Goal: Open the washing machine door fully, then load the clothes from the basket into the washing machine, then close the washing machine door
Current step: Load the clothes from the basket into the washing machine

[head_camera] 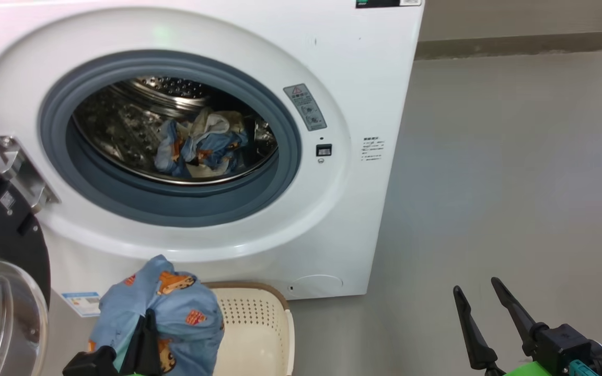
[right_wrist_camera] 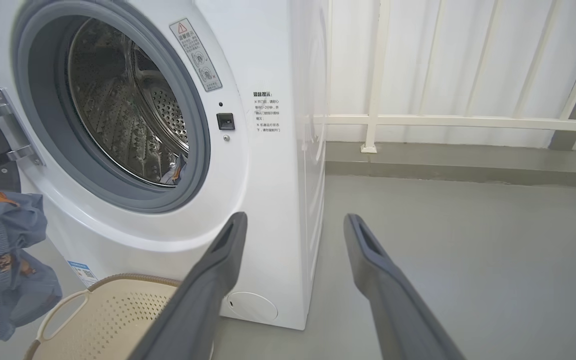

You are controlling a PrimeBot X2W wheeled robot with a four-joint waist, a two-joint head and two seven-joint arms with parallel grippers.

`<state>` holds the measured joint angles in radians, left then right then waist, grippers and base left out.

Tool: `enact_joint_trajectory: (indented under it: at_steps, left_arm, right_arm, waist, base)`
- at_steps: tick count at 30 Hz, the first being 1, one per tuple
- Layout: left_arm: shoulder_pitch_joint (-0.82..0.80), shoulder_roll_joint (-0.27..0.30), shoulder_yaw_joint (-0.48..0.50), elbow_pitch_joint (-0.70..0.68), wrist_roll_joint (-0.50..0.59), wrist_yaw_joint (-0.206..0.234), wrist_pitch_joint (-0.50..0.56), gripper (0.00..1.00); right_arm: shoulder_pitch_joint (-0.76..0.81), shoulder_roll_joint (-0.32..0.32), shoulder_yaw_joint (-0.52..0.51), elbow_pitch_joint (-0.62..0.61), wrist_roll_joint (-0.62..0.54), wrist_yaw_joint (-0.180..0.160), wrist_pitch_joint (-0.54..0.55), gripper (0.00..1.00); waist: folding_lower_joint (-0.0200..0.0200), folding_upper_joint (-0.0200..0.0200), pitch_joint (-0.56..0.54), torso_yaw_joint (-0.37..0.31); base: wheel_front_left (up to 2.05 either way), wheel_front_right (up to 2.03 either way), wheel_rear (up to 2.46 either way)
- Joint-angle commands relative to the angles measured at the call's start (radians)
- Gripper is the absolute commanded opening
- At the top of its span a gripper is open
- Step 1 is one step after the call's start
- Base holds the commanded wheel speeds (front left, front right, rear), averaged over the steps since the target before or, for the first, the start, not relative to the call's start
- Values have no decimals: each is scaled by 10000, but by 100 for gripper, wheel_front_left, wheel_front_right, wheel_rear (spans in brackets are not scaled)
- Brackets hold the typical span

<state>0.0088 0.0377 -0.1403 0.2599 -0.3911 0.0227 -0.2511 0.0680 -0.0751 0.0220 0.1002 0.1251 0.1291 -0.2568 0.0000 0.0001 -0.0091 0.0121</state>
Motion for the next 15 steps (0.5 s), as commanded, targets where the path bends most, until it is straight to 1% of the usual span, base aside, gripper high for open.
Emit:
enact_joint_trajectory:
  at_steps: [1, 7, 15]
  left_arm:
    - [-130, 126, 328, -377, 89, 101, -106, 0]
    - [37, 126, 307, -747, 125, 200, -107, 0]
    - [270, 126, 298, -1113, 241, 291, -107, 0]
  right_arm:
    - [-55, -29, 203, -294, -60, 16, -49, 100]
    - [-67, 36, 200, -329, -66, 16, -49, 100]
    - [5, 85, 147, -340, -76, 16, -49, 100]
  waist:
    - [0, -1, -90, -99]
    - [0, -1, -158, -219]
    - [0, -1, -244, -212]
  base:
    - [0, 0, 0]
    - [0, 0, 0]
    - [0, 0, 0]
